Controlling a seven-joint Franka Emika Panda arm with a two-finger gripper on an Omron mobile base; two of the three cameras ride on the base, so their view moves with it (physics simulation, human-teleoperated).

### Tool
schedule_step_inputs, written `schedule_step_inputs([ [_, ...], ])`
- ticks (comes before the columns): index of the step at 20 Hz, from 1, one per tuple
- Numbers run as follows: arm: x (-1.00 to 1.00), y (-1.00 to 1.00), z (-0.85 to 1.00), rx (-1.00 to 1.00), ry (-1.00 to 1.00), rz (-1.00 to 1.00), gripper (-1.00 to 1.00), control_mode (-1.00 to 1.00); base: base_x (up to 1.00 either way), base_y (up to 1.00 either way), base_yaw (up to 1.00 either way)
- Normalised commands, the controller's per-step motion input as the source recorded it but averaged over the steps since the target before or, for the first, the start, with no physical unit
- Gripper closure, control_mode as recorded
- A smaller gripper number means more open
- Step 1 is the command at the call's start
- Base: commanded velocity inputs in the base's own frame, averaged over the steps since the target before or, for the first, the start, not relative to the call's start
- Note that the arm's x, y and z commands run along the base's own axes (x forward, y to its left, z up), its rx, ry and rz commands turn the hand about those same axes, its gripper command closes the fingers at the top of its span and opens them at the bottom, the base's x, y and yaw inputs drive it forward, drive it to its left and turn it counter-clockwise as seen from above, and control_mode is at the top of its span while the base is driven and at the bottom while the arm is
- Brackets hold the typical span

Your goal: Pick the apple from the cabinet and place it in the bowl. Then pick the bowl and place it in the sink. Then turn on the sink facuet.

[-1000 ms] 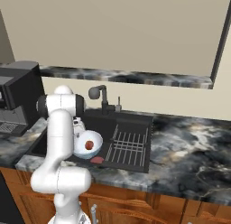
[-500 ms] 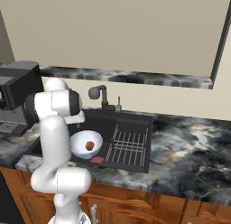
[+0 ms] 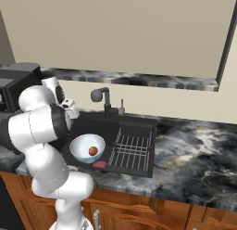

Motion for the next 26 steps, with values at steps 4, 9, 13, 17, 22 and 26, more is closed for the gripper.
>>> schedule_step_inputs([
  [4, -0.73, -0.27, 1.00, 0.05, -0.11, -0.14, -1.00, -1.00, 0.00, 0.00, 0.00],
  [9, -0.14, -0.03, 0.22, 0.00, 0.04, -0.03, -1.00, -1.00, 0.00, 0.00, 0.00],
  [13, -0.42, -0.20, 0.69, 0.26, 0.08, -0.15, -1.00, -1.00, 0.00, 0.00, 0.00],
  [17, -0.98, -0.58, 0.98, 0.48, -0.01, -0.20, -1.00, -1.00, 0.00, 0.00, 0.00],
  [22, -1.00, -0.69, 0.77, 0.53, 0.00, -0.24, -1.00, -1.00, 0.00, 0.00, 0.00],
  [26, -0.72, -0.99, 0.46, 0.57, 0.06, -0.24, -1.00, -1.00, 0.00, 0.00, 0.00],
])
